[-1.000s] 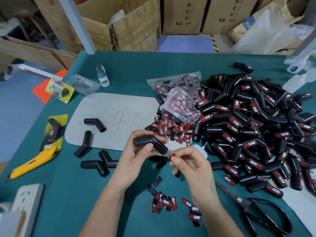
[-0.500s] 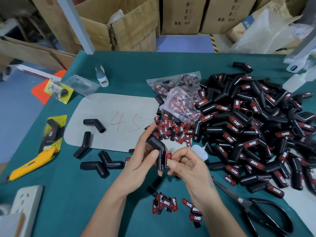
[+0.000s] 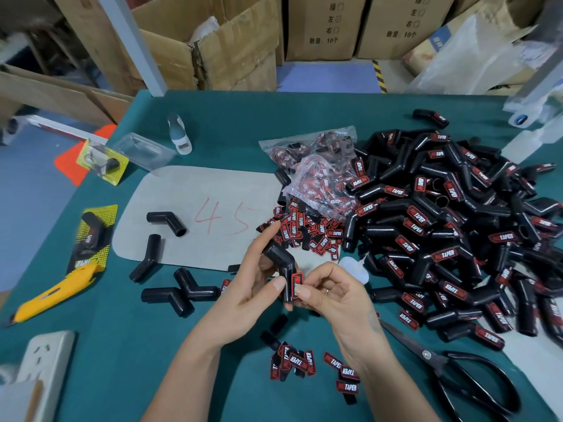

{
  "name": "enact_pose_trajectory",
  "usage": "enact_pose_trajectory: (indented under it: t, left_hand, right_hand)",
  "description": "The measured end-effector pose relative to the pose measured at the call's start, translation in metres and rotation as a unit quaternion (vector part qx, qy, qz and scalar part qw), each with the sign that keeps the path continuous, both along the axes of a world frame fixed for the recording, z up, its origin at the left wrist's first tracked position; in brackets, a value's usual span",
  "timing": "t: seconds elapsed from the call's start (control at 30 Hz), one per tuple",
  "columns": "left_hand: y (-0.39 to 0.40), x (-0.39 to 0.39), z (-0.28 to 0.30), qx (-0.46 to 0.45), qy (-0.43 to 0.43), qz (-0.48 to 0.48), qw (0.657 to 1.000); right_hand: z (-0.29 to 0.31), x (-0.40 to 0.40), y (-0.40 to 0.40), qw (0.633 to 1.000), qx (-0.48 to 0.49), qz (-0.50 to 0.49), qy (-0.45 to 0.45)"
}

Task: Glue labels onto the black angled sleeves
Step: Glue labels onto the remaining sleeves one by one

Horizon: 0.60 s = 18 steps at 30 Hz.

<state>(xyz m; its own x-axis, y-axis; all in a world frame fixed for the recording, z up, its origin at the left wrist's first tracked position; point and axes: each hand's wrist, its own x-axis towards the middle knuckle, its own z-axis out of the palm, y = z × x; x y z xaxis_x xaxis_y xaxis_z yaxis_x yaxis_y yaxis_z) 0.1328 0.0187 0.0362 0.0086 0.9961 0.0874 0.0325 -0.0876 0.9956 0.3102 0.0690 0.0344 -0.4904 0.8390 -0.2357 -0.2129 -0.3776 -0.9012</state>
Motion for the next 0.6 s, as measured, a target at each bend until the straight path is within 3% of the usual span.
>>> enact_pose_trajectory:
  t: [0.6]
  left_hand:
    - [-0.0007, 0.0009, -0.004, -0.016, 0.022, 0.014, 1.0]
  right_hand:
    - [0.0004, 0.0009, -0.001, 0.999, 0.039, -0.01, -0.023]
